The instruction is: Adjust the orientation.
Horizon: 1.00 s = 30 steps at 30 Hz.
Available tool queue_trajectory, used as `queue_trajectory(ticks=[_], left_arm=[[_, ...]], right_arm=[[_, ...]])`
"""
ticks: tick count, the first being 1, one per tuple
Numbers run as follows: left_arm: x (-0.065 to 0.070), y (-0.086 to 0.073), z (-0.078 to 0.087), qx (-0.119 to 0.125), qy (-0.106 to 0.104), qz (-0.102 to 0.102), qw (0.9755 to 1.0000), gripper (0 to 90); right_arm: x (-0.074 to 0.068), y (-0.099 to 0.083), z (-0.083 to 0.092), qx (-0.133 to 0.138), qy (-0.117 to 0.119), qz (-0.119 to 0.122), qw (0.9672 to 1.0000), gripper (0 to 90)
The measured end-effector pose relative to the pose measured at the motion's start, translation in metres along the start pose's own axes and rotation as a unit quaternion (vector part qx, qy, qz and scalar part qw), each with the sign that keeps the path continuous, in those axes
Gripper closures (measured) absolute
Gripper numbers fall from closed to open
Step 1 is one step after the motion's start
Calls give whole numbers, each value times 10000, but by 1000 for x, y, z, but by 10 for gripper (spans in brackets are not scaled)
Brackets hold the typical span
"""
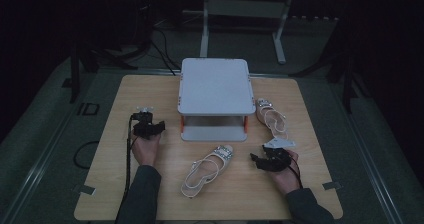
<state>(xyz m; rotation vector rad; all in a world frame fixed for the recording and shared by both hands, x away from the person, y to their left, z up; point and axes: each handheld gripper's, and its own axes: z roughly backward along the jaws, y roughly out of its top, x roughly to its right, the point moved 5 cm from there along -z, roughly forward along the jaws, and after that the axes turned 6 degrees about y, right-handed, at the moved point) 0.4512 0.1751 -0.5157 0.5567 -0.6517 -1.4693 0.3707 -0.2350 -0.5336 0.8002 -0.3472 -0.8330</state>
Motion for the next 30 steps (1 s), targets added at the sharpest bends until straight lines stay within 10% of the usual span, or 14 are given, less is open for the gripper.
queue_trajectory(ticks=[16,22,30], left_arm=[[36,-15,43,42,-729,-674,9950,467],[66,-31,56,-135,-1180,-1101,9868,475],[102,-48,85,-192,-1951,-1518,9688,487]], right_arm=[[-1,0,1,32,-6,40,10000,394],[-2,0,1,35,9,29,10000,394],[-1,0,1,30,19,31,10000,394]])
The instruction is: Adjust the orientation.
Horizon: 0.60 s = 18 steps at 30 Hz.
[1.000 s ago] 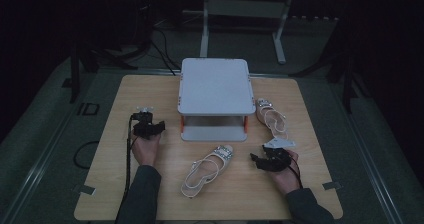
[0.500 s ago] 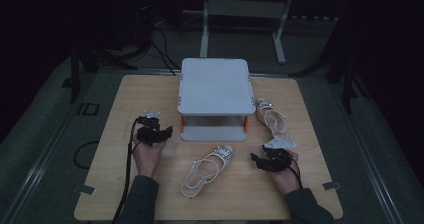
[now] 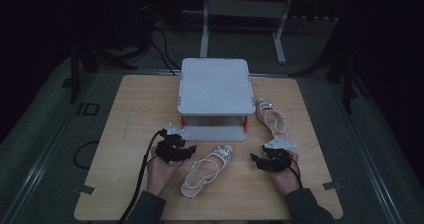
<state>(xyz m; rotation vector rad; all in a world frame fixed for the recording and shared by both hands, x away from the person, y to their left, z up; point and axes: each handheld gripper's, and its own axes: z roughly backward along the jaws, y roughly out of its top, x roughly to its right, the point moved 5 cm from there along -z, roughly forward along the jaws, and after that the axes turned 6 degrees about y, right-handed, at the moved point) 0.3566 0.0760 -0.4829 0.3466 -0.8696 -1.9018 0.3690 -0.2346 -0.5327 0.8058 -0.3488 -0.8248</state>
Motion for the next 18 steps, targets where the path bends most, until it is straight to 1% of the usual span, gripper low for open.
queue_trajectory(ticks=[1,5,7,10,12,13,15,18], left_arm=[[5,0,3,-30,-77,-75,9999,488],[20,3,11,-65,-224,-258,9994,490],[28,3,13,-156,-221,-437,9987,489],[38,1,16,-244,-321,-516,9979,489],[43,-1,15,-370,-256,-609,9971,489],[45,-2,14,-428,-241,-638,9968,490],[47,-5,11,-532,-267,-615,9963,492],[47,-8,4,-706,-245,-589,9955,509]], right_arm=[[0,0,0,3,5,7,10000,394],[-1,0,0,0,5,9,10000,394],[0,0,0,3,6,6,10000,394],[0,0,0,4,3,-9,10000,394],[0,0,0,-2,-25,-12,10000,394],[1,0,0,1,-26,-22,10000,394],[1,0,0,9,-28,-27,10000,394],[1,0,0,14,-31,-21,10000,394]])
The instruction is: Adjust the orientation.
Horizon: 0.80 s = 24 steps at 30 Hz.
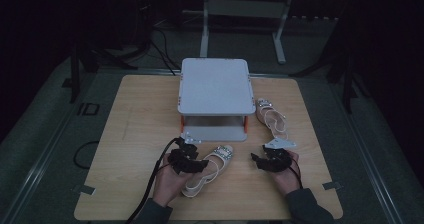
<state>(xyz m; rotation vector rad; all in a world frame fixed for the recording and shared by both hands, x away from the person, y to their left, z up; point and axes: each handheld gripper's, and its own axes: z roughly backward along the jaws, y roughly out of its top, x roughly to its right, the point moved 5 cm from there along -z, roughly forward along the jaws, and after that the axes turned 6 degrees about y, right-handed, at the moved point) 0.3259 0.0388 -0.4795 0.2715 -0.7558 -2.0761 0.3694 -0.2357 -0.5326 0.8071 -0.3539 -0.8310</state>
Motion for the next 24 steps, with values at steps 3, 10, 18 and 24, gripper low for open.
queue_trajectory(ticks=[3,10,18,24], left_arm=[[-1,-2,-6,-205,12,52,9998,533],[-4,-9,-18,-517,-91,263,9983,581],[-5,-9,-18,-623,-294,515,9963,674],[-9,-9,-17,-637,-239,631,9957,784]], right_arm=[[-1,0,0,-17,-3,-10,10000,393],[0,-1,0,-25,-9,-1,10000,393],[0,-1,-1,-44,-17,8,10000,393],[0,-1,-1,-55,-20,20,10000,393]])
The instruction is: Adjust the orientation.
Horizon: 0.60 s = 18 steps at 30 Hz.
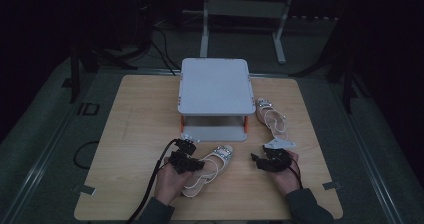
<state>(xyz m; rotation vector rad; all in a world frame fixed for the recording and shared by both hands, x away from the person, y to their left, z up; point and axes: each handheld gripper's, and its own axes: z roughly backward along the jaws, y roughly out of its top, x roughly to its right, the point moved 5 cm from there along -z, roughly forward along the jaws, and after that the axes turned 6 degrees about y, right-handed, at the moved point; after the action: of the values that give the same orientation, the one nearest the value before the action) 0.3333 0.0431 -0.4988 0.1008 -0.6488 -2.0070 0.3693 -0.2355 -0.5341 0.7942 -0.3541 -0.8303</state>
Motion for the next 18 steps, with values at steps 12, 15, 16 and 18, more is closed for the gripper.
queue_trajectory(ticks=[12,15,16,18], left_arm=[[-2,-2,2,160,-118,132,9997,813],[-3,-2,3,218,-149,184,9995,814],[-4,-2,4,230,-149,191,9994,814],[-5,-2,5,248,-145,207,9994,815]], right_arm=[[0,0,-1,10,39,-20,10000,392],[0,0,-1,2,36,-12,10000,392],[0,0,-1,5,37,-6,10000,392],[0,0,-1,2,40,-17,10000,392]])
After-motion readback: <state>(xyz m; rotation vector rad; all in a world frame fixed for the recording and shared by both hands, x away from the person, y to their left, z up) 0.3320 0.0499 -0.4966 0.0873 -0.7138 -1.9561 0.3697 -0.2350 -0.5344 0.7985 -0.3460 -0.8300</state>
